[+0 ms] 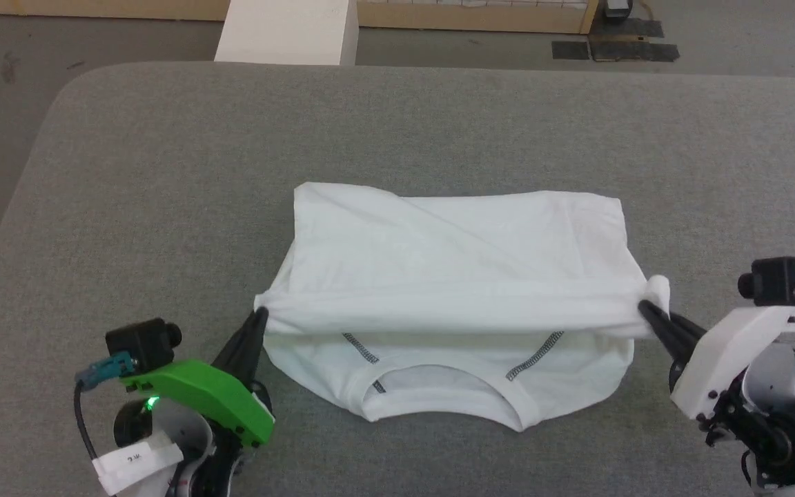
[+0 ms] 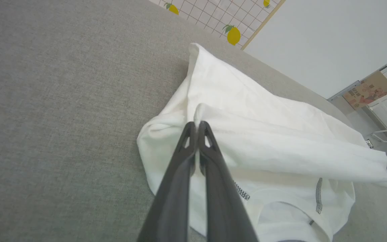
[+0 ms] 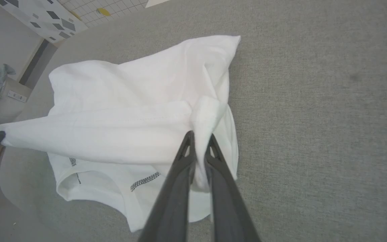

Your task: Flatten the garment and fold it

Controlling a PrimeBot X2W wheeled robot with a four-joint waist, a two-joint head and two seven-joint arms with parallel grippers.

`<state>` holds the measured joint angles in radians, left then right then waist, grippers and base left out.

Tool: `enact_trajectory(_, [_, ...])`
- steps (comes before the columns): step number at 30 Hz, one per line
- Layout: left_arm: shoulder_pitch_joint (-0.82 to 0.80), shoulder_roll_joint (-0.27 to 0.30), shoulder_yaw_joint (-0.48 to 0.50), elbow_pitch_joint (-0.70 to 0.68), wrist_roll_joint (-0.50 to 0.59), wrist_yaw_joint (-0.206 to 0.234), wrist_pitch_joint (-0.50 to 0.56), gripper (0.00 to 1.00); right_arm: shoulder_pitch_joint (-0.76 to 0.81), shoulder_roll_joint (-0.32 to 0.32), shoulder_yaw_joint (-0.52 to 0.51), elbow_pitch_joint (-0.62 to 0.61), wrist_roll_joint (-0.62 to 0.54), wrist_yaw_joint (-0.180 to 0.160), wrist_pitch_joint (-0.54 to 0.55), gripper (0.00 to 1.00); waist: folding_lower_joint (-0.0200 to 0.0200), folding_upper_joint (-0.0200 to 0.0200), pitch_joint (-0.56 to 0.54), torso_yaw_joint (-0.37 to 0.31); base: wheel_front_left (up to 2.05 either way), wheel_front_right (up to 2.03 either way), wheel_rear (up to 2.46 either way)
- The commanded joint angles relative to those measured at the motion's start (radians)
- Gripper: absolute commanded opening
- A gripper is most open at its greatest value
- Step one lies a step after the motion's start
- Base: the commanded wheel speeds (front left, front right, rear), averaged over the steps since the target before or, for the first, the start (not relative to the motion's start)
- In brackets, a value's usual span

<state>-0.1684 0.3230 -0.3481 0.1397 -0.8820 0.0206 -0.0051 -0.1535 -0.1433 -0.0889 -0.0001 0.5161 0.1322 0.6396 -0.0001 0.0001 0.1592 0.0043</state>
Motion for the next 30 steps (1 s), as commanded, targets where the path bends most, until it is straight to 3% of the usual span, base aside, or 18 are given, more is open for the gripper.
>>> enact_trajectory(1, [0.023,-0.004,-0.004,0.011,-0.008,0.011,0.005,0.0,0.024,0.002,0.003,0.002,-0.011,-0.002,0.005,0.0,0.0001,-0.0001,-0.003,-0.002,0.0,0.0,0.0])
enact_trajectory(14, [0.057,-0.012,-0.055,0.16,-0.024,0.063,0.12,0.0,0.084,0.008,0.042,0.11,-0.047,-0.002,-0.024,0.0,0.0001,-0.0001,-0.037,-0.004,0.0,0.0,0.0])
enact_trajectory(15, [0.056,-0.011,-0.058,0.166,-0.024,0.07,0.13,0.0,0.084,0.008,0.042,0.115,-0.049,-0.002,-0.027,0.19,0.0001,-0.0001,-0.041,-0.004,0.0,0.0,0.0])
enact_trajectory(16, [0.056,-0.009,-0.062,0.171,-0.022,0.073,0.138,0.31,0.086,0.007,0.044,0.116,-0.049,-0.002,-0.027,0.75,0.0001,-0.0001,-0.047,-0.004,0.0,0.0,0.0])
enact_trajectory(17, [0.056,-0.007,-0.067,0.176,-0.02,0.079,0.147,1.0,0.091,0.005,0.045,0.116,-0.049,-0.002,-0.025,1.0,0.0001,-0.0001,-0.055,-0.003,0.0,0.0,0.0])
enact_trajectory(24, [0.08,0.024,-0.074,0.179,-0.022,0.137,0.221,1.0,0.156,-0.014,0.012,0.029,-0.014,-0.002,0.044,1.0,0.0001,-0.0001,-0.103,0.001,0.0,0.0,0.0])
enact_trajectory(30, [0.105,0.076,-0.007,0.101,-0.034,0.215,0.221,1.0,0.198,-0.019,-0.108,-0.113,0.039,-0.002,0.158,1.0,0.0001,-0.0001,-0.128,0.004,0.0,0.0,0.0])
